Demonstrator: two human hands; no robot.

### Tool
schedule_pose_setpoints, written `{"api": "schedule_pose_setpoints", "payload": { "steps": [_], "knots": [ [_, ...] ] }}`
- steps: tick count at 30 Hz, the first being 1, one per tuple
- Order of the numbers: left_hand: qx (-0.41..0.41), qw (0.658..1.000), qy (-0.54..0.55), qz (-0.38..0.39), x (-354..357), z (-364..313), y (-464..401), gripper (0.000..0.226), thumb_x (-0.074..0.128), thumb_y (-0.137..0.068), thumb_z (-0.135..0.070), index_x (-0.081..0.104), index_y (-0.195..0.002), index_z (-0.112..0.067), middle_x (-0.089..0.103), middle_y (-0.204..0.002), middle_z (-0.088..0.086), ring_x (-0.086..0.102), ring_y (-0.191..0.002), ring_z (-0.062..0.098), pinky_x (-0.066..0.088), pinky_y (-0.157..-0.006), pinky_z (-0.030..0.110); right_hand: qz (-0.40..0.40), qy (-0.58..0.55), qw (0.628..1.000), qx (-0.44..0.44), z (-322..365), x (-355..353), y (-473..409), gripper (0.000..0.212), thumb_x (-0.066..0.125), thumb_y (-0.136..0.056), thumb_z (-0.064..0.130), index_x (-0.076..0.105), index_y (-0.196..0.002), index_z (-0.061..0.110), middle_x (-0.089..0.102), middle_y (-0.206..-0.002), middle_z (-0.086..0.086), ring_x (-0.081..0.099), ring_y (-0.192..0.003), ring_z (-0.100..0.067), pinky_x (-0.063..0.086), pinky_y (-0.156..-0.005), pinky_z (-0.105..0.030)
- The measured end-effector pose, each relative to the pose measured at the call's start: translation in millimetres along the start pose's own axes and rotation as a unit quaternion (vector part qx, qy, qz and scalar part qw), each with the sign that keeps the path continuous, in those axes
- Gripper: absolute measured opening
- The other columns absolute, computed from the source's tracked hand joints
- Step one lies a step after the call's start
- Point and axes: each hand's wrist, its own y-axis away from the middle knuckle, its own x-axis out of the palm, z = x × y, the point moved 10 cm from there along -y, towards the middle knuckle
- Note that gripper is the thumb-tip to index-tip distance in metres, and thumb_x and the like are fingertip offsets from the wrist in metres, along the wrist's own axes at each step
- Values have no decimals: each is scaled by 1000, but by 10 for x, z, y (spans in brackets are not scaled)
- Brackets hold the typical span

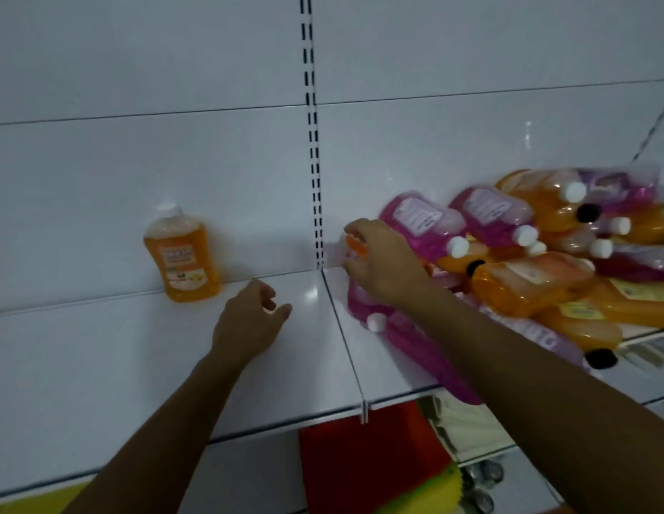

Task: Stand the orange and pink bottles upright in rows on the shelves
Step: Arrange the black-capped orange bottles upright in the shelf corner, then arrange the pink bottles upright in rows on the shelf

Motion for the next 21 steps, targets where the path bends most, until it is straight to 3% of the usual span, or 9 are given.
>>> {"api": "schedule_pose_setpoints", "payload": {
  "steps": [6,9,11,15,21],
  "knots": [
    [87,994,45,45,486,-1032,209,44,70,-86,-37,53,-120,-15,62,-108,-1,62,-89,15,55,-80,35,-19,67,997,37,-518,-652,467,48,66,-85,30,51,-129,17,54,-127,-5,50,-118,-23,44,-98,-39],
    [131,989,63,36,531,-1376,224,36,67,-88,-31,53,-117,-16,62,-112,-1,60,-92,14,53,-80,33,-52,66,994,63,-711,-900,587,47,68,-85,26,53,-128,16,52,-128,-5,50,-117,-22,45,-95,-37],
    [152,985,72,28,538,-1530,166,33,68,-87,-28,52,-114,-18,60,-113,-1,56,-96,13,48,-80,31,-76,65,992,75,-795,-1024,608,48,68,-84,21,53,-129,14,52,-130,-6,50,-119,-23,45,-94,-35],
    [158,986,60,16,584,-1618,-74,48,66,-87,-24,46,-130,-14,52,-126,7,51,-108,17,42,-81,27,-88,81,988,98,-910,-1082,575,50,64,-88,19,47,-135,13,49,-135,-9,49,-122,-25,42,-92,-31],
    [196,977,86,19,616,-1906,-433,50,62,-92,-29,45,-137,-14,53,-133,9,53,-115,22,43,-87,28,-35,88,983,158,-1035,-908,449,67,67,-88,29,31,-145,20,38,-146,-10,49,-125,-29,46,-95,-36]
  ]
}}
